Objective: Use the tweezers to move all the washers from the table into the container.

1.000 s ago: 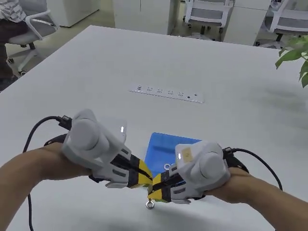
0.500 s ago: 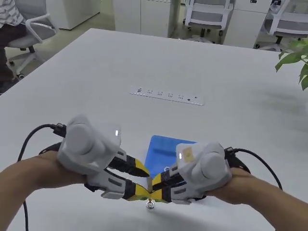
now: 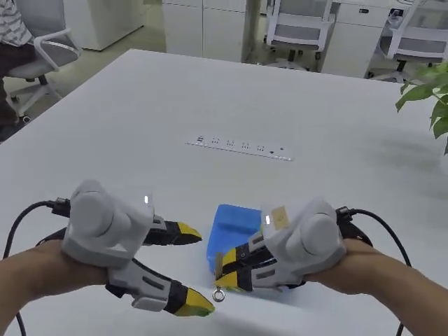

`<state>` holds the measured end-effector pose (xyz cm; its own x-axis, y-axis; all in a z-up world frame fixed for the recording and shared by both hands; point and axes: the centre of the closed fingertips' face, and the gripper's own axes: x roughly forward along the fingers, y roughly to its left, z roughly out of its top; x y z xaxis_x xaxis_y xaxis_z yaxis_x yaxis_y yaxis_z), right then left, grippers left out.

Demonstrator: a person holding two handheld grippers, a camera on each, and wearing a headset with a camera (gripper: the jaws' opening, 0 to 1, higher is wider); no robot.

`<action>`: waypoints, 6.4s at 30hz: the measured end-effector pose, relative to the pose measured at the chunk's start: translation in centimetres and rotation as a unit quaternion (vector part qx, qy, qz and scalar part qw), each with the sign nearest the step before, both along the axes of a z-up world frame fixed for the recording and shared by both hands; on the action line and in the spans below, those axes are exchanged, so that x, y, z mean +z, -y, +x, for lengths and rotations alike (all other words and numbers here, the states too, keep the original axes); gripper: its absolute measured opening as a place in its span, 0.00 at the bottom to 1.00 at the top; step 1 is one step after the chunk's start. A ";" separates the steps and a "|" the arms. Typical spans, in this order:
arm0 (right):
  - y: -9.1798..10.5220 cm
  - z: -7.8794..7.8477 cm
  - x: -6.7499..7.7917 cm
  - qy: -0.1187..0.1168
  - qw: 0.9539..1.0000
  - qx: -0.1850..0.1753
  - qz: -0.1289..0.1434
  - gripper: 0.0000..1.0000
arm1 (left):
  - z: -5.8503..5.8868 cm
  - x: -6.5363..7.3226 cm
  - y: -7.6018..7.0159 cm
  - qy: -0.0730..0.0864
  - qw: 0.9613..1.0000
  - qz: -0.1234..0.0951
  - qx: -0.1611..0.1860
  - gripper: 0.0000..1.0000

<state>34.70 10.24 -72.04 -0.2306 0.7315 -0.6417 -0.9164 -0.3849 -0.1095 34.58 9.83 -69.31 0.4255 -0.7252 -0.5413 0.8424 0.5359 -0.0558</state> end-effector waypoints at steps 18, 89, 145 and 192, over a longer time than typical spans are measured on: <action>0.8 3.0 3.9 0.017 0.999 -0.024 0.022 0.07 | 0.5 0.6 -0.6 0.008 0.999 -0.029 0.035 0.97; 2.6 8.4 -2.9 -0.006 0.997 -0.071 0.001 0.07 | 6.2 1.1 2.2 0.048 0.998 0.020 -0.034 0.40; 2.8 8.0 -2.2 0.008 0.997 -0.074 0.013 0.11 | 8.2 1.2 4.9 0.085 0.986 0.064 -0.125 0.05; 5.6 3.3 -0.6 0.024 0.997 -0.075 0.020 0.09 | 2.8 3.2 5.5 0.057 0.983 0.049 -0.169 0.05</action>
